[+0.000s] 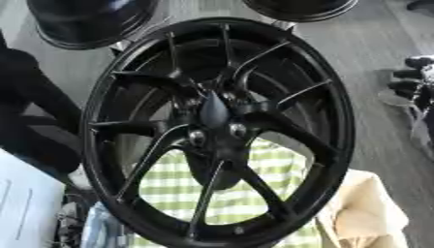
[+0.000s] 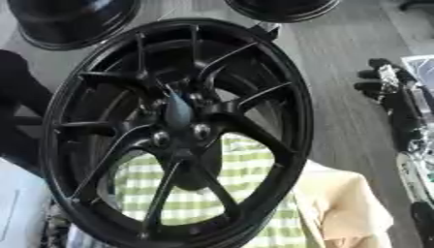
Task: Pull the pin out of the wheel hub.
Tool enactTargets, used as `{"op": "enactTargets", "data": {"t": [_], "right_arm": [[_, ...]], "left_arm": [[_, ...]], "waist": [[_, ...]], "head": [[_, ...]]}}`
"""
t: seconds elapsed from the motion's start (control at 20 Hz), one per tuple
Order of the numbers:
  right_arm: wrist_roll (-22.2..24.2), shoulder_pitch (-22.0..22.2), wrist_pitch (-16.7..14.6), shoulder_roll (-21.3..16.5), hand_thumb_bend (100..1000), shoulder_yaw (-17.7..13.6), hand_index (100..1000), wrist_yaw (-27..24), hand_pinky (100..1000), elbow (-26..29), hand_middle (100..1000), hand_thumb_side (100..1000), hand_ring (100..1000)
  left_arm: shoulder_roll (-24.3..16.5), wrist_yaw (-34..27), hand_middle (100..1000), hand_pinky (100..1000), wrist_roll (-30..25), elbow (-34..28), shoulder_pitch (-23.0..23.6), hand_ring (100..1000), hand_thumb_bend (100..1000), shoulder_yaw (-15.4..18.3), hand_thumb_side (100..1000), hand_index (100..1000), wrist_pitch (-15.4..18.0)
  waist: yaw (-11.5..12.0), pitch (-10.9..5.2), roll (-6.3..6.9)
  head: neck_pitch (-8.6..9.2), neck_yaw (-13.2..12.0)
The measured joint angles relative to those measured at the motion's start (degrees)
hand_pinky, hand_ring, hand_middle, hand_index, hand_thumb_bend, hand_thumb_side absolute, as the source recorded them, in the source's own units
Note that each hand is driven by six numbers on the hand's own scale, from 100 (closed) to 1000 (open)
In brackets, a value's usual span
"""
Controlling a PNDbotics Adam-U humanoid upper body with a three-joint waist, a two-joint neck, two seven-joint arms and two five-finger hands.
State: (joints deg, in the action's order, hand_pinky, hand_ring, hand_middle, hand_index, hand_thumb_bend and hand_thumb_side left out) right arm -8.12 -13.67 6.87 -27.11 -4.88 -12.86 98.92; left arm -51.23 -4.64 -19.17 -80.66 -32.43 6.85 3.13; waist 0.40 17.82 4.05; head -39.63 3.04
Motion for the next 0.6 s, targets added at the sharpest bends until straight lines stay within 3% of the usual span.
{"op": "enactTargets", "data": {"t": [0.35,0.6], "right_arm": [[0.09,-0.5,0.04,0.14,100,0.0,838,-0.44,845,0.18,703,795,720],[0.16,-0.89,0.0,0.16,100,0.0,839,-0.56,846,0.21,704,794,721]], "left_arm": [[10.73,-10.29,704,771,21.08,-9.22,0.82,756,100,-0.02,754,759,-6.27],[18.24,-12.76,718,773,31.31,-13.45,2.22,765,100,-0.74,817,769,-10.34]], "waist": [[-0.26,0.12,-0.57],[-0.33,0.32,-0.79]], "head": [[-0.01,-0.19],[-0.01,-0.45]]}}
